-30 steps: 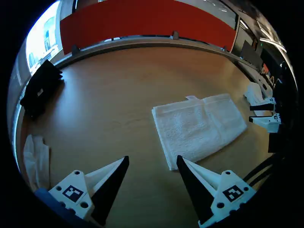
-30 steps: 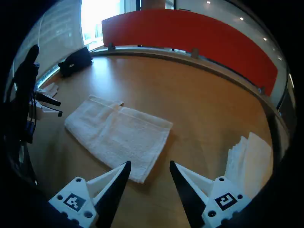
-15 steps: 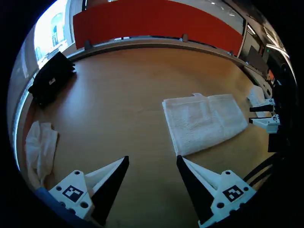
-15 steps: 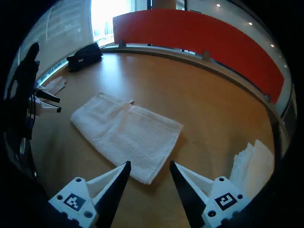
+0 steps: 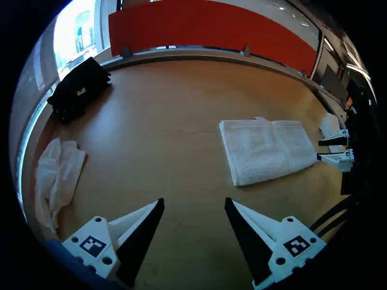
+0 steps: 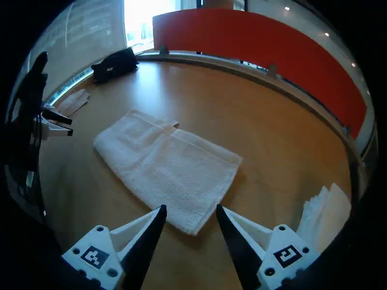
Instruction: Fold towel
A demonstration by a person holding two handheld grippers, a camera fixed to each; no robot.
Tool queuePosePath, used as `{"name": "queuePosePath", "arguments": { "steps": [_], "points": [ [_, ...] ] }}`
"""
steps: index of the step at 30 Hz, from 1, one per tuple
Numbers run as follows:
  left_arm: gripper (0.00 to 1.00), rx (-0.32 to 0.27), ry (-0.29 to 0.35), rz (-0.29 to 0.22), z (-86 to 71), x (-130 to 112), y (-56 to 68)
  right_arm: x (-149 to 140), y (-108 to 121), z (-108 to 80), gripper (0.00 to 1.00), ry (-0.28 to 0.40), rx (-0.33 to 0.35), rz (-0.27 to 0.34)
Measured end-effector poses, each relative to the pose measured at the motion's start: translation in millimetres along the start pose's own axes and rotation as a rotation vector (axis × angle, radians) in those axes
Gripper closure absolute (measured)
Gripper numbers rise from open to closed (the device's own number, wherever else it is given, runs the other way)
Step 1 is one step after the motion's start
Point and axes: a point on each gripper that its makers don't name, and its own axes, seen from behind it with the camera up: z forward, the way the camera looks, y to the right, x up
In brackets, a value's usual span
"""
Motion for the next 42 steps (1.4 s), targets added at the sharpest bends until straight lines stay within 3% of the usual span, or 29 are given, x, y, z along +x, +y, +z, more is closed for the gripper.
{"name": "queuePosePath", "arguments": {
  "steps": [8, 17, 33, 42],
  "points": [
    [0.07, 0.016, -0.009, -0.042, -10.7, -15, -6.0, -24, -1, 2.3, 0.24, -0.042, 0.015, -0.018],
    [0.07, 0.025, -0.023, -0.07, -17.7, -30, -11.7, -35, 2, 1.5, 0.35, -0.073, 0.024, -0.048],
    [0.07, 0.031, -0.019, -0.092, -25.8, -33, -17.9, -35, 6, 2.9, 0.93, -0.085, 0.041, -0.042],
    [0.07, 0.031, -0.022, -0.092, -28.2, -36, -18.5, -28, 6, 0.3, 0.97, -0.07, 0.033, -0.066]
  ]
}}
